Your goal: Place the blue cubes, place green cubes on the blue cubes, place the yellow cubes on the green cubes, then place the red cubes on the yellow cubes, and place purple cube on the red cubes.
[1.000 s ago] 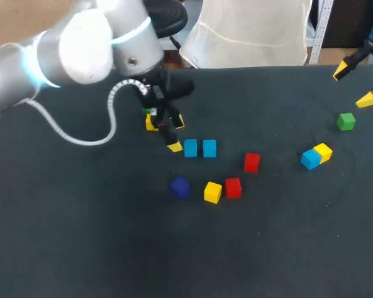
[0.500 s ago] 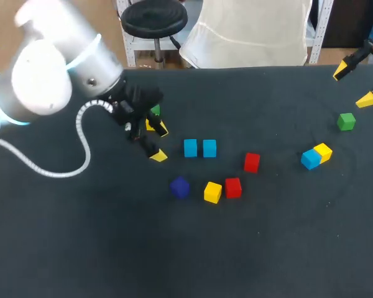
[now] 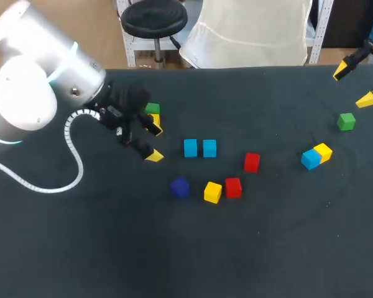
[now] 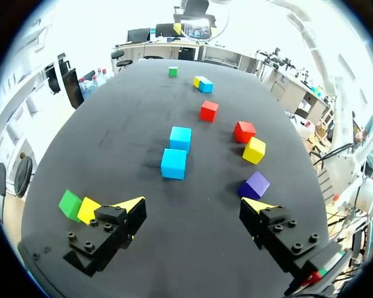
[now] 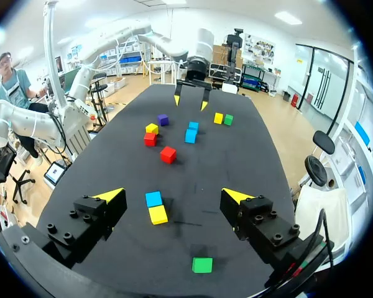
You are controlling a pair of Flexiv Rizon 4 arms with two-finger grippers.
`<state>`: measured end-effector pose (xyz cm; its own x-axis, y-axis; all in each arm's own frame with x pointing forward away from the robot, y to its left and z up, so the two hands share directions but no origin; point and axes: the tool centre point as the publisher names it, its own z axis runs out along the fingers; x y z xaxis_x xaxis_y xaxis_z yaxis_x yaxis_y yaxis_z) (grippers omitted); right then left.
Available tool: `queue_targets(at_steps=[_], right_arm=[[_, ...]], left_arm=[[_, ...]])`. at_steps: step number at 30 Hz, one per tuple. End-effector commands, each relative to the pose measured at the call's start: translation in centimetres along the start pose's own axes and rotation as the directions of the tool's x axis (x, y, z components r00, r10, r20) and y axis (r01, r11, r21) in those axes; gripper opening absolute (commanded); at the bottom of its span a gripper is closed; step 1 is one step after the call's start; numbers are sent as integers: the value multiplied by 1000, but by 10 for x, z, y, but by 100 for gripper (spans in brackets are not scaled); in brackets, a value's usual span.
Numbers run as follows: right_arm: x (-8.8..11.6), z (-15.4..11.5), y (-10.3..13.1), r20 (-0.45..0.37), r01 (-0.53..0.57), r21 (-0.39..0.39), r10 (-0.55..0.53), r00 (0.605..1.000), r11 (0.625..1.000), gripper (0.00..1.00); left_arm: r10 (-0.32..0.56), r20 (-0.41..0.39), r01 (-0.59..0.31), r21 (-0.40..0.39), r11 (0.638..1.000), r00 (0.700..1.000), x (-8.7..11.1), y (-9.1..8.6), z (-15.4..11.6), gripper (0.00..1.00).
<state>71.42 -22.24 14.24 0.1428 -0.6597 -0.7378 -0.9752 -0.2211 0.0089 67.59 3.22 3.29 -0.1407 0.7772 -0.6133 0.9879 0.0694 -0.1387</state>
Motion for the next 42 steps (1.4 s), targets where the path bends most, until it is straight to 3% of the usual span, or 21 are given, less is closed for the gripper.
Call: queue_targets(at_steps=[1,19,24,29,36,42], right_arm=[[0,0,1,0,1,3,-1,1000,1000,100],[0,0,1,0,1,3,-1,1000,1000,100],[-7,-9,11,-151,90,-57,-97,984,994,100],[-21,6,33,-203,154,-131,-179,963,979,100],[-20,33,56,-234,170,-214,-220,947,962,100],[-16,51,65,-258,171,-225,-228,939,959,100]], left_arm=[[1,4,-1,-9,1000,1000,2,-4,-7,100],[11,-2,-11,5,1000,1000,2,-5,-8,100],[11,-2,-11,5,1000,1000,2,-5,-8,100],[11,-2,-11,5,1000,1000,2,-5,-8,100],[11,-2,-11,5,1000,1000,2,-5,-8,100],[11,-2,-11,5,1000,1000,2,-5,-8,100]])
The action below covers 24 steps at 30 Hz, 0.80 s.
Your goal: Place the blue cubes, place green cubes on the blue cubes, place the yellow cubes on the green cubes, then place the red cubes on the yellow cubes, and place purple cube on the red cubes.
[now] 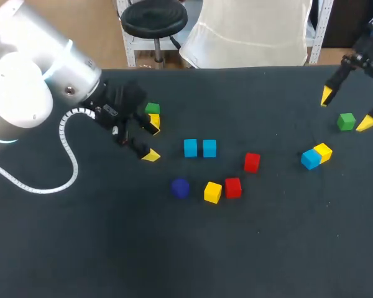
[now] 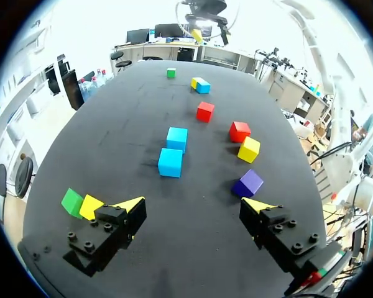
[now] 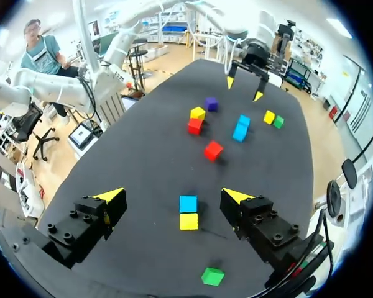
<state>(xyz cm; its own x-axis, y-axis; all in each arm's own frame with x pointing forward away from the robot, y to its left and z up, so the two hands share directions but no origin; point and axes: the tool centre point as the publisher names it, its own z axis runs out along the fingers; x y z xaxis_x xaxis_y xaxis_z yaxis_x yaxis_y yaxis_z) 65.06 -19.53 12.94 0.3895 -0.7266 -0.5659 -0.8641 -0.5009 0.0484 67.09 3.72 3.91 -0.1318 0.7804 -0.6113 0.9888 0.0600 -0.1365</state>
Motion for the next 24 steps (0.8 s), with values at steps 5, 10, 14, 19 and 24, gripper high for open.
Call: queue_targets(at_steps=[5,10,14,19,24], right_arm=[[8,32,6,-66,-52,30,54,996,998,100],[14,56,4,-88,-51,32,54,995,998,100],[19,72,0,-41,-36,34,38,998,999,100],[31,87,-5,-12,-51,9,51,999,999,100],[39,93,-5,17,-70,-5,70,997,998,100]], left_arm=[[2,2,-2,1,1000,1000,1,0,0,100],[2,2,-2,1,1000,1000,1,0,0,100],[2,2,-2,1,1000,1000,1,0,0,100],[2,2,-2,1,1000,1000,1,0,0,100],[2,2,-2,1,1000,1000,1,0,0,100]])
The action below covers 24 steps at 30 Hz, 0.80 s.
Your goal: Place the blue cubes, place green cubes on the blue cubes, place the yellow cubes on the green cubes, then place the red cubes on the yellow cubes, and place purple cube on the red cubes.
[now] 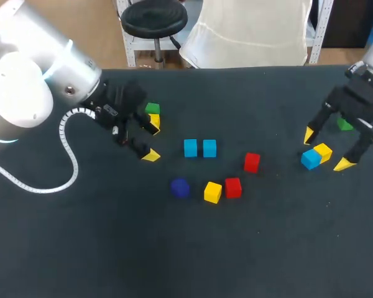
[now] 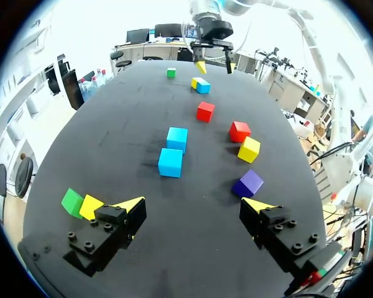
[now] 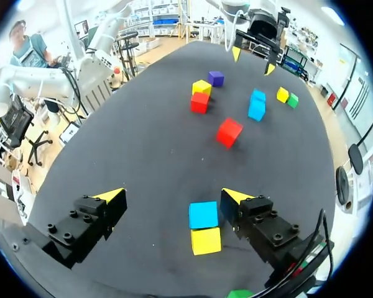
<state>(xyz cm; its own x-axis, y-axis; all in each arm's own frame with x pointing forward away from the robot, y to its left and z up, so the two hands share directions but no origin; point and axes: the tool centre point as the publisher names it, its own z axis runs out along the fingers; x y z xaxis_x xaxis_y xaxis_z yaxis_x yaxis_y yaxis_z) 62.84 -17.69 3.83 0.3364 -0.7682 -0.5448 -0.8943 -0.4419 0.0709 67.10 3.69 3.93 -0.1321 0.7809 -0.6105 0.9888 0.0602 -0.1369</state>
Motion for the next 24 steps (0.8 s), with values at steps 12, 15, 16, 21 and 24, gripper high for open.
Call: queue_targets(at_steps=[12,15,16,21,24], right_arm=[[18,18,-19,52,-44,-53,47,998,998,100],[21,23,-19,46,-58,-65,61,997,996,100],[22,24,-18,46,-63,-67,66,997,996,100],[26,25,-17,25,-87,-59,88,996,994,100],[28,23,-17,-4,-102,-53,102,995,993,100]], left_arm=[[3,3,-3,1,1000,1000,1,0,0,100],[3,3,-3,1,1000,1000,1,0,0,100],[3,3,-3,1,1000,1000,1,0,0,100],[3,3,-3,1,1000,1000,1,0,0,100],[3,3,-3,1,1000,1000,1,0,0,100]])
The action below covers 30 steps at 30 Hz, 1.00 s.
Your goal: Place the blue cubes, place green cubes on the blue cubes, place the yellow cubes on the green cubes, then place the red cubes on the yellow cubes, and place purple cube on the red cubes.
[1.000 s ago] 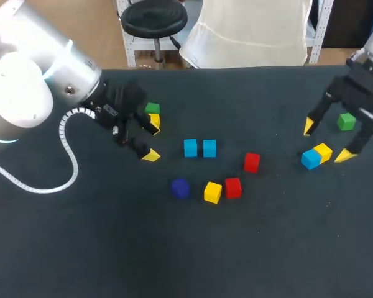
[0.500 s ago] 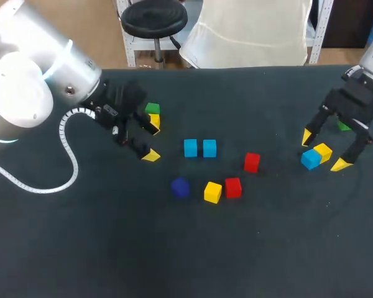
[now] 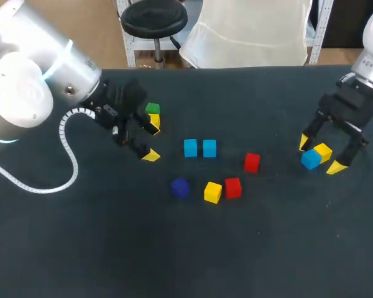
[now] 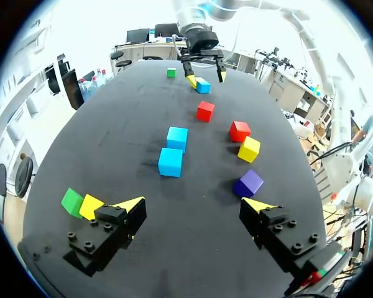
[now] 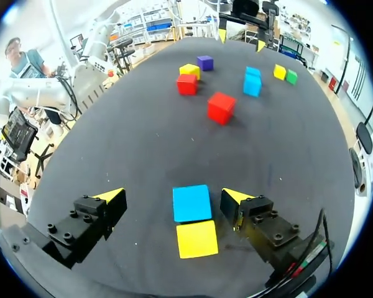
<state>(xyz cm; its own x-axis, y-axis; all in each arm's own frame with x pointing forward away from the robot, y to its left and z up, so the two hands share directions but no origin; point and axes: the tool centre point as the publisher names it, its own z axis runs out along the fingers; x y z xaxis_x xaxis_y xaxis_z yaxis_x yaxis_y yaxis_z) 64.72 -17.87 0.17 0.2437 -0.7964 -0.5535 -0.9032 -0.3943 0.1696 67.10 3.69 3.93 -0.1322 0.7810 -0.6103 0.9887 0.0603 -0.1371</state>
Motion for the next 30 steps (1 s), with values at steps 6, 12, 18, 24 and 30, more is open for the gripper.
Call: queue_targets(at_steps=[6,12,18,24,30], right_arm=[[4,-3,2,-52,-28,15,29,998,999,62],[4,-1,4,-59,-37,28,38,998,999,49],[2,1,3,-65,-37,33,40,997,999,47],[1,1,3,-73,-36,27,38,997,999,62],[-1,1,8,-88,-49,29,51,995,998,81]], left_arm=[[3,3,-3,0,1000,1000,1,0,0,100],[3,3,-3,0,1000,1000,1,0,0,100],[3,3,-3,0,1000,1000,1,0,0,100],[3,3,-3,0,1000,1000,1,0,0,100],[3,3,-3,0,1000,1000,1,0,0,100]])
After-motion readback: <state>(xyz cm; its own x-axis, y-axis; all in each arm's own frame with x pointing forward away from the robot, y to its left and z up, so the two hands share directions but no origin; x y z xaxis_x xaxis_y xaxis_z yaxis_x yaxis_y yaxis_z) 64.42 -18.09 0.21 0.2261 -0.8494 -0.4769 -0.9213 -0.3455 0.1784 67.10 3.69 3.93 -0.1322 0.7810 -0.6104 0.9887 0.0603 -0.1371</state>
